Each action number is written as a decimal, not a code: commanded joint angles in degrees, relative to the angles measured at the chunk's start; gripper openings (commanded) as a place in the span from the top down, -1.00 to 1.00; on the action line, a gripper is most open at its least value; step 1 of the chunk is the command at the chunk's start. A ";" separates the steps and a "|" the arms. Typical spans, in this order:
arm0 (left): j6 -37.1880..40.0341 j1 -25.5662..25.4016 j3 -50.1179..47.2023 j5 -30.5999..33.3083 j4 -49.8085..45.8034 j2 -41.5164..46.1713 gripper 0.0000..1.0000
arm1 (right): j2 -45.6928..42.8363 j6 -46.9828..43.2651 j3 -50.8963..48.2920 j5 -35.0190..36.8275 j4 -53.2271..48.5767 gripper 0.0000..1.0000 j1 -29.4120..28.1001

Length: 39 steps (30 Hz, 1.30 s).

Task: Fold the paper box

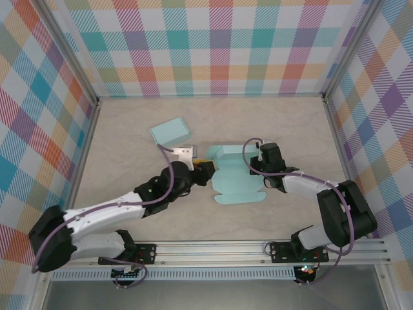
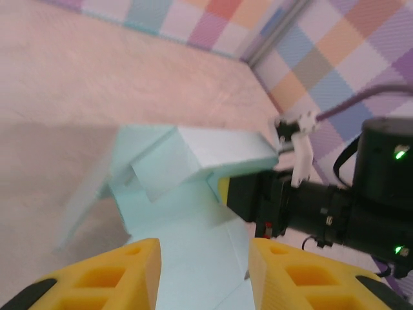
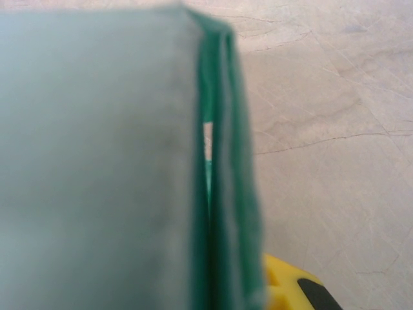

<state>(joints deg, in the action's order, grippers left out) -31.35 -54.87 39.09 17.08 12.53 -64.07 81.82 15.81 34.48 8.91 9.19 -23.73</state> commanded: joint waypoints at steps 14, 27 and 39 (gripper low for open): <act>8.27 12.71 0.98 11.56 -8.06 -1.45 0.33 | -0.08 0.38 0.42 -1.73 1.69 1.00 -0.27; 16.94 14.14 10.13 -2.25 2.32 -24.12 0.43 | -0.52 0.29 0.24 -1.62 1.35 1.00 -0.25; 18.64 8.78 10.45 -8.04 1.79 -26.09 0.41 | -0.18 0.09 0.43 -1.27 1.40 1.00 -0.27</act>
<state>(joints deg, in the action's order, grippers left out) -14.39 -44.40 48.07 11.51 13.30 -89.76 81.82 15.81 34.48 8.32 9.28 -23.68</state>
